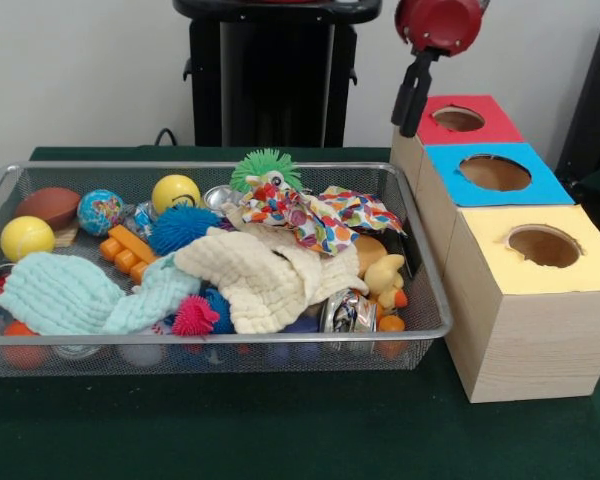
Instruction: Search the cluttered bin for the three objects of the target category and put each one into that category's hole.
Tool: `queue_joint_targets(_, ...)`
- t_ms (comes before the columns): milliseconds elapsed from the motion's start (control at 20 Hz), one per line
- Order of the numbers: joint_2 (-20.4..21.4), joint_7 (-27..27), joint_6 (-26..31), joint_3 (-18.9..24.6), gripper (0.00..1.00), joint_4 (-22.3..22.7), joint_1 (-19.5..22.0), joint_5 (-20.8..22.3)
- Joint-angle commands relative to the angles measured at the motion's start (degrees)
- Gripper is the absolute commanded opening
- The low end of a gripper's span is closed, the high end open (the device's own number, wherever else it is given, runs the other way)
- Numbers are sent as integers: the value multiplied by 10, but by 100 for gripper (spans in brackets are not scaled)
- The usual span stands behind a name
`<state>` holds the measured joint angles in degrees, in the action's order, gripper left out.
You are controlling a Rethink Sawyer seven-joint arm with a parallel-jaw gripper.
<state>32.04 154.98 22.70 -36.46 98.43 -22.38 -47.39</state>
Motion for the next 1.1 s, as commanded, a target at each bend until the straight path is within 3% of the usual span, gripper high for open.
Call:
queue_joint_targets(50,-39,45,92,55,100,-84,50,48)
queue_joint_targets(300,-49,33,44,90,100,-73,63,54)
queue_joint_targets(700,-94,-1,-1,124,100,-110,82,93)
queue_joint_targets(1100,-130,-17,-60,199,100,-136,120,115)
